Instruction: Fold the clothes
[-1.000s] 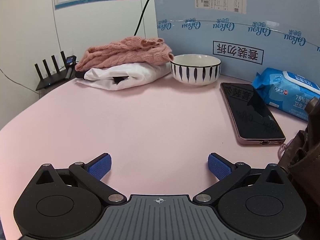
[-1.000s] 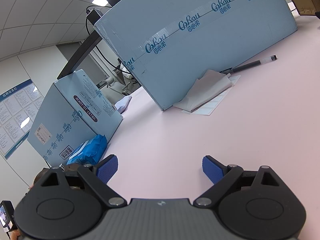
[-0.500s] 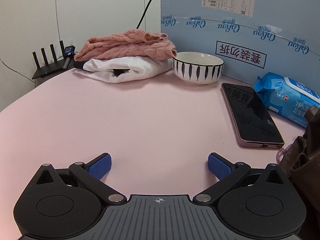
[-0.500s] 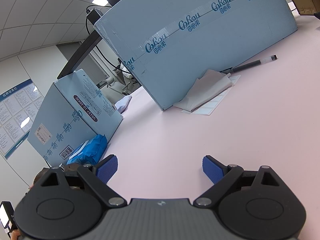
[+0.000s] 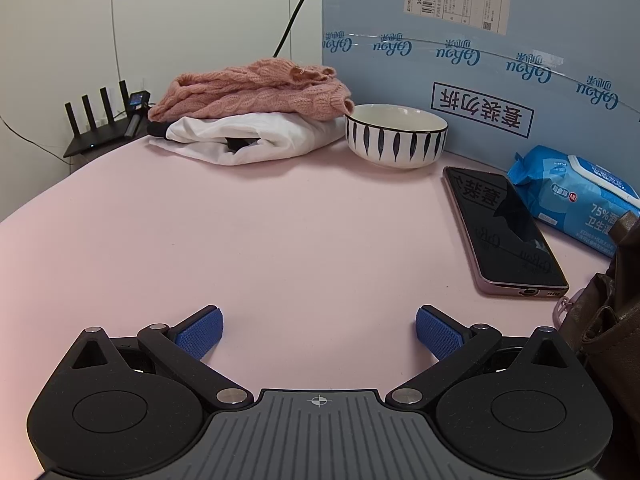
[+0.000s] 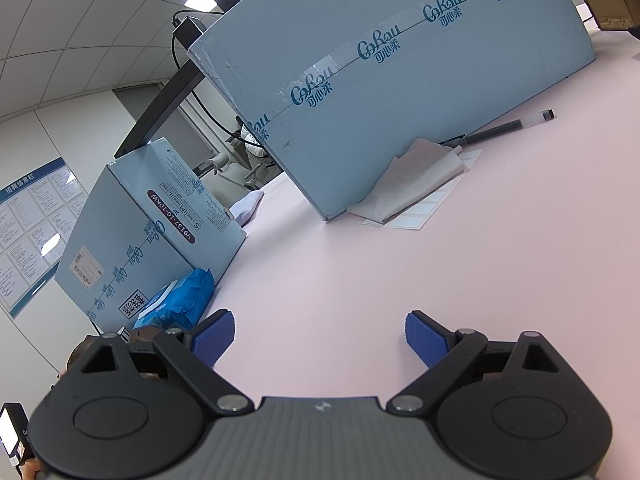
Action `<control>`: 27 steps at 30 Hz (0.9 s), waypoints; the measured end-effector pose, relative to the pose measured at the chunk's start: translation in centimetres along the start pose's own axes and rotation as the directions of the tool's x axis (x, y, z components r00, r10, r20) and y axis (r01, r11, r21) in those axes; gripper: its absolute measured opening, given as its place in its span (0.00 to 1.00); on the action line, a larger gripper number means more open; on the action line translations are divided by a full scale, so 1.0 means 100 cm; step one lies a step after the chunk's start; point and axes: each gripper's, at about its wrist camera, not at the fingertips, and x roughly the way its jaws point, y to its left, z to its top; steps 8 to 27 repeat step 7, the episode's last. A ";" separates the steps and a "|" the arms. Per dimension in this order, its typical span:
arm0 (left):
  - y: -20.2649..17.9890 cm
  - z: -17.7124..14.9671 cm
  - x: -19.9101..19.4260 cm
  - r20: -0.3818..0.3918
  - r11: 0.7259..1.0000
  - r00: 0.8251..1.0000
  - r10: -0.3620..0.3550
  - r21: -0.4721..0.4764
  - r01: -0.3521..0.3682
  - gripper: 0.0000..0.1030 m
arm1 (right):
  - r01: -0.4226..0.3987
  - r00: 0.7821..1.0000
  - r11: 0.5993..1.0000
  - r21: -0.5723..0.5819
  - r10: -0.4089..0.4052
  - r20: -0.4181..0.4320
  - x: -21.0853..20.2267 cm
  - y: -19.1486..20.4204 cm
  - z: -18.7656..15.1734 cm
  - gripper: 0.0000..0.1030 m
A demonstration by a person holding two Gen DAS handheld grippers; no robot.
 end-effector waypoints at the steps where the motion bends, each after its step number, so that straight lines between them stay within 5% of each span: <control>1: 0.000 0.000 0.000 0.001 1.000 1.000 -0.002 -0.003 0.002 1.00 | 0.000 1.000 1.000 0.000 0.000 0.000 0.000 0.000 0.000 0.92; 27: 0.003 -0.001 -0.002 -0.001 1.000 1.000 0.003 -0.004 -0.003 1.00 | -0.001 1.000 1.000 -0.001 0.001 -0.001 0.000 -0.001 0.000 0.92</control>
